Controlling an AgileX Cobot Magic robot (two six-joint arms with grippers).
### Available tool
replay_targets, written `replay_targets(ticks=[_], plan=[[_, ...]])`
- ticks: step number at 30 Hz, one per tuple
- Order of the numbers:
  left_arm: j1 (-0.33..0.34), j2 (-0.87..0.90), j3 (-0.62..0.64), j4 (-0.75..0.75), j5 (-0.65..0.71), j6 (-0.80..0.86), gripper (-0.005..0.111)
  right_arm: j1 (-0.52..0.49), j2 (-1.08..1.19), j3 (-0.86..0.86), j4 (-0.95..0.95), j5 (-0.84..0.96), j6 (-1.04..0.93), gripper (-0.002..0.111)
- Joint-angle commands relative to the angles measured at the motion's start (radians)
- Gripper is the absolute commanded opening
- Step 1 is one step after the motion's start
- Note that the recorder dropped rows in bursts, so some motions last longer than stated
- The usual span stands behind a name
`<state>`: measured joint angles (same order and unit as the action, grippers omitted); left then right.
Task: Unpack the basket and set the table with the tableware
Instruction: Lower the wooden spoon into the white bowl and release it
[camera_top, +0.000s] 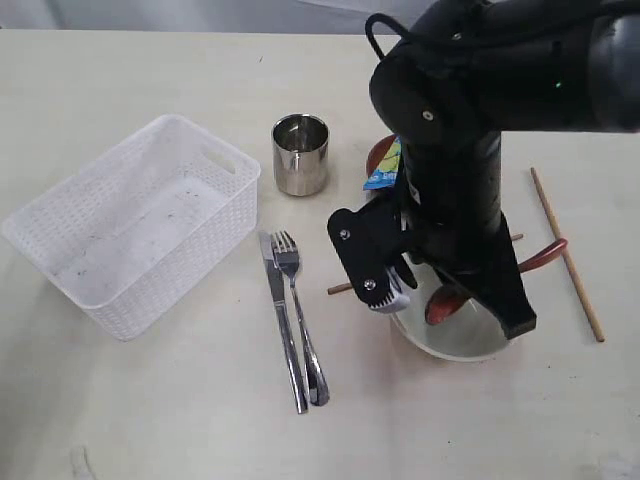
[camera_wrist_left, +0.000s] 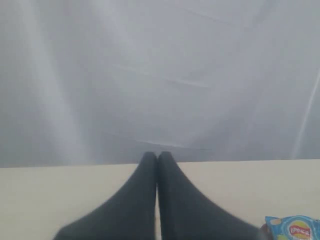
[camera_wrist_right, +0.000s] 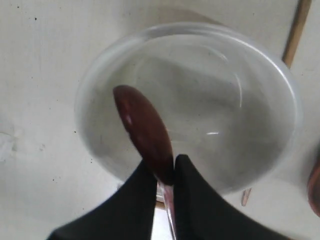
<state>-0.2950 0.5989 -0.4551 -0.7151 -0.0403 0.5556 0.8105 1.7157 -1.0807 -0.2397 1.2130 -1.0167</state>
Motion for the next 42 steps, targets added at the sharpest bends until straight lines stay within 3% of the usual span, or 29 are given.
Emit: replay_targets(ticks=[1, 17, 19, 23, 25, 32, 38, 42], plan=[[-0.007, -0.006, 0.005, 0.005, -0.003, -0.006, 0.0, -0.005, 0.013, 0.001, 0.011, -0.043, 0.009, 0.0], [-0.007, -0.006, 0.005, 0.005, -0.003, -0.006, 0.0, 0.0, 0.013, 0.001, 0.017, -0.058, 0.042, 0.0], [-0.007, -0.006, 0.005, 0.005, -0.003, -0.006, 0.0, 0.0, 0.013, 0.001, 0.017, -0.058, 0.045, 0.007], [-0.007, -0.006, 0.005, 0.005, -0.003, -0.006, 0.0, 0.0, 0.013, 0.001, 0.017, -0.065, 0.045, 0.037], [-0.007, -0.006, 0.005, 0.005, -0.003, -0.006, 0.0, 0.0, 0.013, 0.001, 0.009, -0.068, 0.052, 0.043], [-0.007, -0.006, 0.005, 0.005, -0.003, -0.006, 0.0, 0.01, 0.009, 0.0, -0.007, -0.068, 0.075, 0.041], [-0.007, -0.006, 0.005, 0.005, -0.003, -0.006, 0.0, 0.082, -0.049, 0.0, -0.082, -0.086, 0.135, 0.041], [-0.007, -0.006, 0.005, 0.005, -0.003, -0.006, 0.0, 0.074, -0.096, -0.022, -0.083, -0.164, 0.386, 0.041]])
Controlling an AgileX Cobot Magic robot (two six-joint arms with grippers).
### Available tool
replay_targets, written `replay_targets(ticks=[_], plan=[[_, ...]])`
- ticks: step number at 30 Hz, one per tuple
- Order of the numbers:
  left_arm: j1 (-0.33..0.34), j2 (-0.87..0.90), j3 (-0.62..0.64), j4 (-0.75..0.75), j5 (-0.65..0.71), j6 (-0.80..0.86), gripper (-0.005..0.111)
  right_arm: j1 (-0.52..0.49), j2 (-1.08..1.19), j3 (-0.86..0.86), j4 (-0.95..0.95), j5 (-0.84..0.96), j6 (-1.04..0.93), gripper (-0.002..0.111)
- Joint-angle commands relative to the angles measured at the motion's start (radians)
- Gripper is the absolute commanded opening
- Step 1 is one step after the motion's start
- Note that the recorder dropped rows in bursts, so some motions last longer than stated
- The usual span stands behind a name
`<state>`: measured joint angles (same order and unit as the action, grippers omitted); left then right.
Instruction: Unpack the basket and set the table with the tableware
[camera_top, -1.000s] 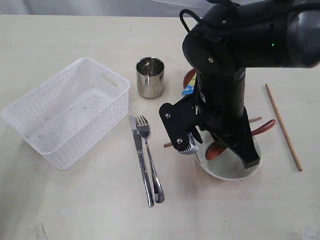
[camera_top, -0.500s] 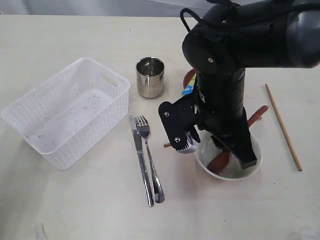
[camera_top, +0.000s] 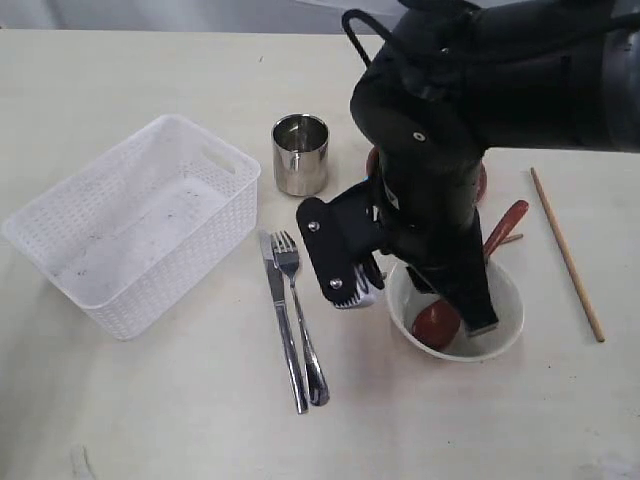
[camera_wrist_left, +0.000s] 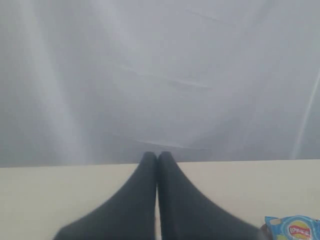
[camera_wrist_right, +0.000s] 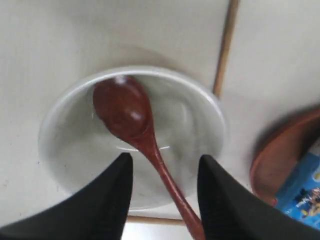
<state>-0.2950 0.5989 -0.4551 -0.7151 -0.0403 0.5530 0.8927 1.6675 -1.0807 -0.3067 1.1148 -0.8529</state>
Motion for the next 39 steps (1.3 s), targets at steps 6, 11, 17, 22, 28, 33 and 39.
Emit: replay_targets(ticks=[6, 11, 17, 22, 28, 33, 39], plan=[[-0.007, -0.006, 0.005, 0.003, -0.003, -0.007, 0.0, -0.094, -0.052, -0.136, 0.307, -0.064, 0.273, 0.041], [-0.007, -0.006, 0.005, 0.003, -0.003, -0.007, 0.0, -0.024, 0.022, -0.19, 0.321, -0.066, 0.15, 0.041], [-0.007, -0.006, 0.005, 0.005, -0.005, -0.007, 0.0, -0.005, 0.192, -0.232, 0.307, -0.057, 0.121, 0.041], [-0.007, -0.006, 0.005, 0.005, -0.005, -0.005, 0.0, -0.005, 0.256, -0.232, 0.295, -0.063, 0.0, 0.041], [-0.007, -0.006, 0.005, 0.005, -0.01, -0.005, 0.0, -0.005, 0.296, -0.232, 0.227, -0.097, -0.004, 0.041], [-0.007, -0.006, 0.005, 0.005, -0.01, -0.005, 0.0, -0.005, 0.34, -0.232, 0.203, -0.116, 0.016, 0.041], [-0.007, -0.006, 0.005, 0.005, -0.01, -0.005, 0.0, -0.005, 0.361, -0.232, 0.182, -0.167, 0.018, 0.041]])
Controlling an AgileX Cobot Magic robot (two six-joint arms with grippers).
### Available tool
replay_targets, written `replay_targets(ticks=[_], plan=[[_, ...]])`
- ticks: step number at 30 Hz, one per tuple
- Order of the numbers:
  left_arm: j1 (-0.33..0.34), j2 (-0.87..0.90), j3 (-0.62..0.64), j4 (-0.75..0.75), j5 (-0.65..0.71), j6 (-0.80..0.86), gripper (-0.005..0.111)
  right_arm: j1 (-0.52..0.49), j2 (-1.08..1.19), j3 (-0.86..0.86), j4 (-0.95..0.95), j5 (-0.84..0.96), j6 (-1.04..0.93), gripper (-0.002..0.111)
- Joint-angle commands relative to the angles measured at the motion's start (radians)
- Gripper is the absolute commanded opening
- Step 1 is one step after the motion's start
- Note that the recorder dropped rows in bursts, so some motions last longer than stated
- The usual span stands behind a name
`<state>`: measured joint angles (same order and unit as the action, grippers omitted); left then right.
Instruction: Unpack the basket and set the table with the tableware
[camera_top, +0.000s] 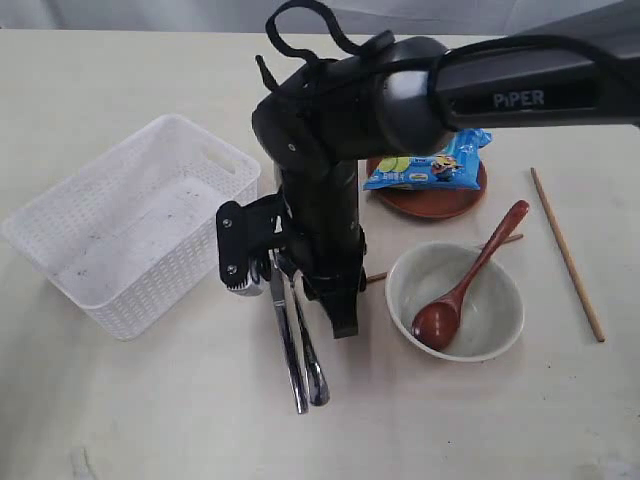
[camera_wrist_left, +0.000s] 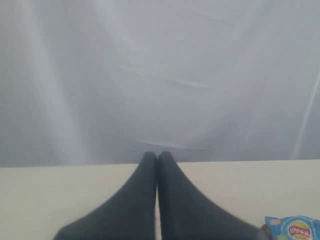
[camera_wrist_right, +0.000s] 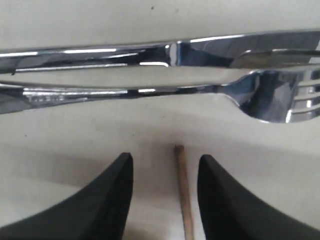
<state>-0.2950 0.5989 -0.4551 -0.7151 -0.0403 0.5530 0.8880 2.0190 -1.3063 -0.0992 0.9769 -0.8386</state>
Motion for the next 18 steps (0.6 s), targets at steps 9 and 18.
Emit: replay_targets(ticks=[9, 18], plan=[[-0.007, -0.006, 0.005, 0.005, -0.01, -0.005, 0.0, -0.015, 0.059, -0.007, -0.05, -0.003, 0.004, 0.041], [-0.007, -0.006, 0.005, 0.005, -0.01, -0.005, 0.0, -0.015, 0.093, -0.007, -0.107, -0.007, 0.004, 0.007]])
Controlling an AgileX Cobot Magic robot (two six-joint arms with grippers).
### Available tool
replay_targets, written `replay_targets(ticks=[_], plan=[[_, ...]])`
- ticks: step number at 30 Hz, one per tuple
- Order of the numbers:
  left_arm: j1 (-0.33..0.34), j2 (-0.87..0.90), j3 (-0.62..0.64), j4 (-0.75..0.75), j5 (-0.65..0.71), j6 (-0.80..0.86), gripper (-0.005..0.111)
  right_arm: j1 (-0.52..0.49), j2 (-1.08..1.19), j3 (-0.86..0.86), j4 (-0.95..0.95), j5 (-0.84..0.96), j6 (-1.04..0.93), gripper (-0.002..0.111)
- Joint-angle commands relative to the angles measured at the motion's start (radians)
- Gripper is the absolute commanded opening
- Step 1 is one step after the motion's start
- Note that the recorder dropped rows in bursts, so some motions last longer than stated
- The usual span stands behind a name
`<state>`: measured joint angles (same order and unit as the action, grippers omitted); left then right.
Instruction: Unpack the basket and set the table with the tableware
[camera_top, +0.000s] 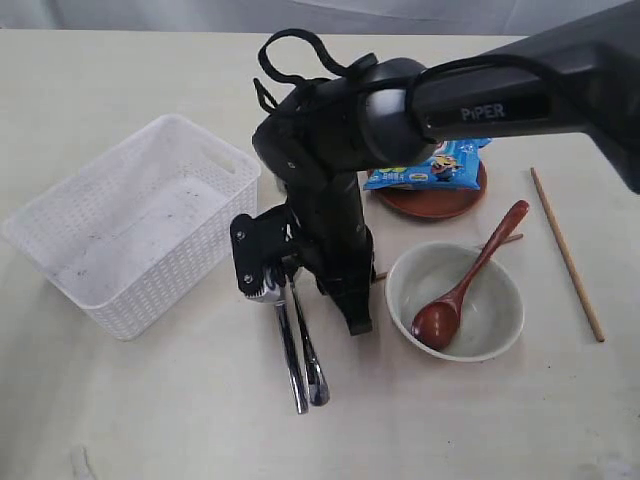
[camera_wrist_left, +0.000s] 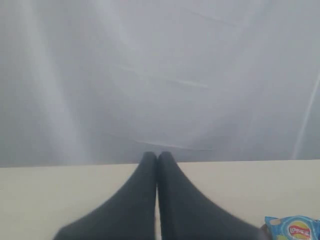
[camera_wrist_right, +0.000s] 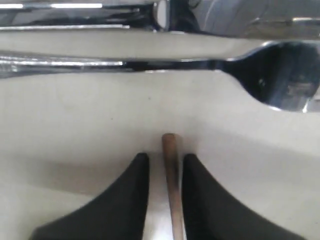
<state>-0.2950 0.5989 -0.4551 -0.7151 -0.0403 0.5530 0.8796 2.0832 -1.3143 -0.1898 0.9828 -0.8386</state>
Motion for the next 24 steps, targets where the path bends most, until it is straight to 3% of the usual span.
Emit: replay_targets(ticks=[1, 13, 24], plan=[[-0.007, -0.006, 0.005, 0.005, -0.01, -0.005, 0.0, -0.007, 0.03, 0.002, -0.018, -0.015, 0.004, 0.002], [-0.007, -0.006, 0.005, 0.005, -0.01, -0.005, 0.0, 0.019, 0.002, 0.002, -0.071, -0.067, 0.004, 0.0], [-0.007, -0.006, 0.005, 0.005, -0.01, -0.005, 0.0, 0.021, -0.204, 0.002, -0.127, -0.114, 0.004, 0.0]])
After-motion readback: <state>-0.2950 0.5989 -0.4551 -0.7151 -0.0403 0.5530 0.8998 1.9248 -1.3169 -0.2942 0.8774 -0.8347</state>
